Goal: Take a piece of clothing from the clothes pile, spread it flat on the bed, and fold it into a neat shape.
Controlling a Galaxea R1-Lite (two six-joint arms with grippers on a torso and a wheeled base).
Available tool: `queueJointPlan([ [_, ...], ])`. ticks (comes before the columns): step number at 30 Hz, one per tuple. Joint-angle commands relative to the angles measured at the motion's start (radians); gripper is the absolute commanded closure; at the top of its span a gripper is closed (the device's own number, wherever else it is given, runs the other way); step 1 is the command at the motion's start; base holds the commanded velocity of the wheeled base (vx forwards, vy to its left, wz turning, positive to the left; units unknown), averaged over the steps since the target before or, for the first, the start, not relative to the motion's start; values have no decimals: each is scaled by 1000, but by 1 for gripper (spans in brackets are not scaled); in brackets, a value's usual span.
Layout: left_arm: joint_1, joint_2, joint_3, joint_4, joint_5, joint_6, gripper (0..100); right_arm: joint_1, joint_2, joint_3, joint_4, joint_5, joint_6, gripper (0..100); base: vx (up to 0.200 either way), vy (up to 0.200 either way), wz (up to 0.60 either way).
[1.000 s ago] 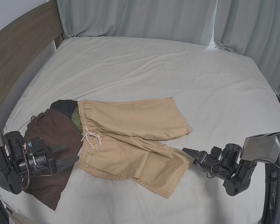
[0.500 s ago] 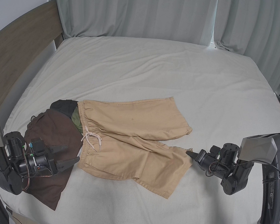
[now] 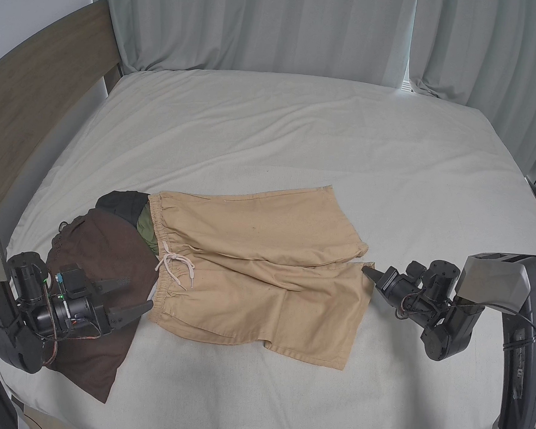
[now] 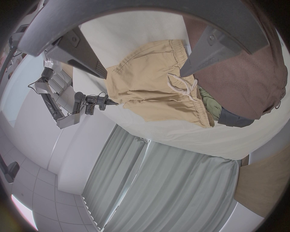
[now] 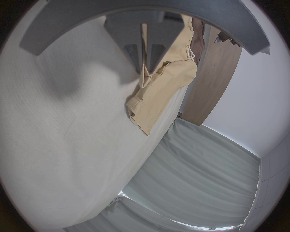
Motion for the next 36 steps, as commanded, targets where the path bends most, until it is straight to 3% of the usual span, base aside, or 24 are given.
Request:
queueJointPlan([
  [1,0,1,1,-1,-1,-1,0,-3,4,-20,-1,0,-2,100,0,0,0],
  [27,-21,14,3,-1,-16,-2,0,-5,42,-116,-6,-15,-42,100,0,0,0],
  [28,-26,15,3,-1,-21,-4,0,-5,41,-119,-6,-15,-42,0,0,0,0],
  [36,-30,14,-12,-1,-32,-11,0,-12,-24,-78,-4,-38,-132,0,0,0,0],
])
